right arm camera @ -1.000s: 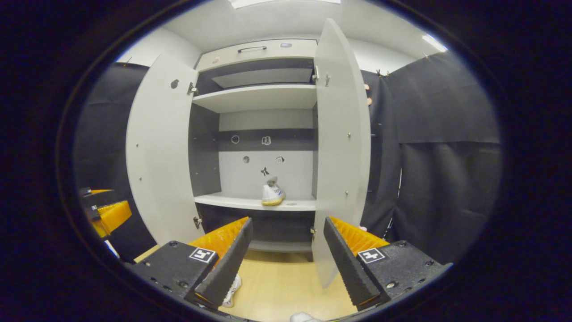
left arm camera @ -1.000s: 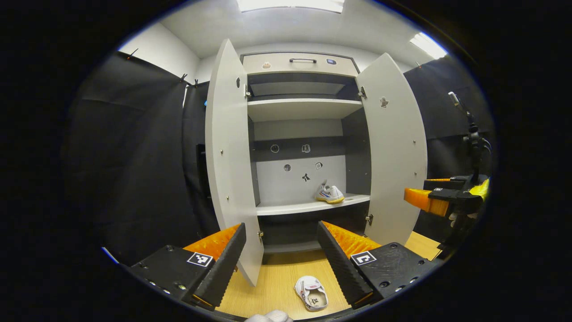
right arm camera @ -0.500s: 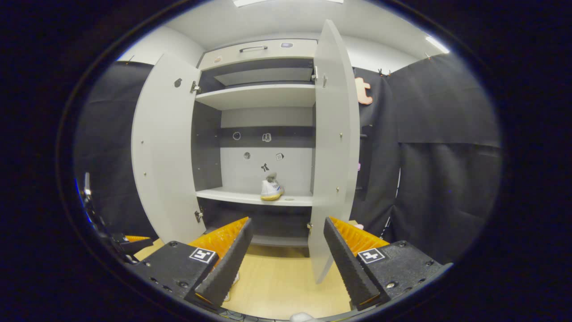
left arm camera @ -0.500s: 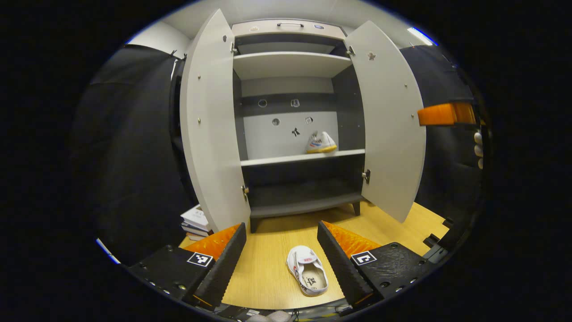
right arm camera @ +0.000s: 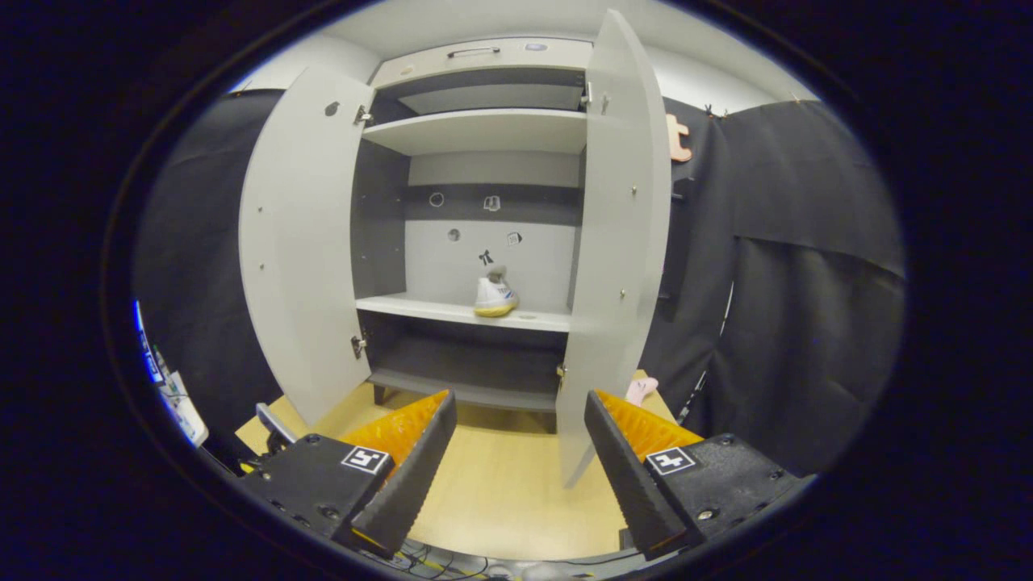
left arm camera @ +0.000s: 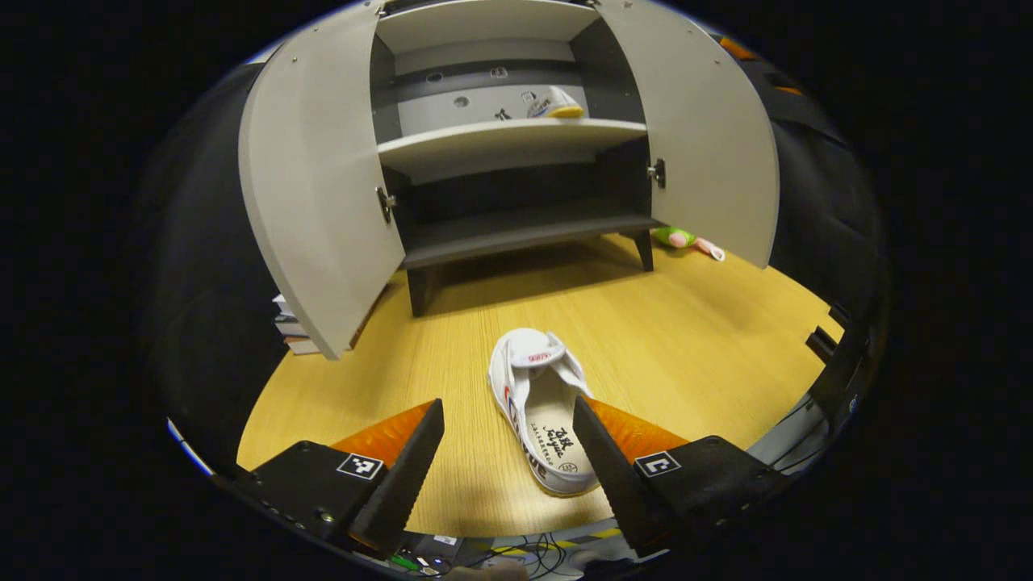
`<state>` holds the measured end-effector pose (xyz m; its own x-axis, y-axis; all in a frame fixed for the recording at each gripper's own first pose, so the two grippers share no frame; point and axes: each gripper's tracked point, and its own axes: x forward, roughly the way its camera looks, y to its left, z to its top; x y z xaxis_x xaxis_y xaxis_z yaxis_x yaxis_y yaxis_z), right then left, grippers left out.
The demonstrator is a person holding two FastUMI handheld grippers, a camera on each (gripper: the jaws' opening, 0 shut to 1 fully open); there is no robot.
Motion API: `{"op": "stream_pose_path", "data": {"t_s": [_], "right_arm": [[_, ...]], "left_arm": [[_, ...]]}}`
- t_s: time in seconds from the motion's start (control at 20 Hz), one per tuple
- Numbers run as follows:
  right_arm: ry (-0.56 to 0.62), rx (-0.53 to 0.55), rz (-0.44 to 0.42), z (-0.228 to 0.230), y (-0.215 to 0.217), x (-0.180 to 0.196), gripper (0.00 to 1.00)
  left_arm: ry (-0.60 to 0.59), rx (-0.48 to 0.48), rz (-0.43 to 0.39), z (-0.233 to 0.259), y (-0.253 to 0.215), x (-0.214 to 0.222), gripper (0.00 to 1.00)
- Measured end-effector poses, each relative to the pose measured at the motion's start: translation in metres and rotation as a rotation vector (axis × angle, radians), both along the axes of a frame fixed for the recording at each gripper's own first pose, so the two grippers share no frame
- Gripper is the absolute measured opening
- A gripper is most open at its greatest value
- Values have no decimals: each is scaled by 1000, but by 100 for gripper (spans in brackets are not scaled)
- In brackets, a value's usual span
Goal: Grab one shoe with the right hand and put it into the shoe cabinet, grab the other shoe with the left hand and put it into the shoe cabinet; then close the right door with the right hand and the left door with the left hand.
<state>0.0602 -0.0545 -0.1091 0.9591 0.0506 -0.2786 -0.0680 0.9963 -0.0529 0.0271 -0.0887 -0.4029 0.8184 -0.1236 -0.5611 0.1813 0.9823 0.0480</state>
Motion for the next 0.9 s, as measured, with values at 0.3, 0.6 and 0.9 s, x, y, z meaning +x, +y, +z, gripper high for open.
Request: {"op": "stream_pose_path", "data": {"t_s": [0.3, 0.6, 0.9], "right_arm": [[42, -7, 21, -15, 4, 7, 100], [61, -11, 21, -22, -2, 23, 100], [61, -15, 10, -23, -10, 35, 100]], "left_arm": [[36, 20, 38, -43, 12, 44, 97], [63, 6, 53, -64, 9, 89, 84], [87, 22, 81, -73, 7, 101, 26]]}}
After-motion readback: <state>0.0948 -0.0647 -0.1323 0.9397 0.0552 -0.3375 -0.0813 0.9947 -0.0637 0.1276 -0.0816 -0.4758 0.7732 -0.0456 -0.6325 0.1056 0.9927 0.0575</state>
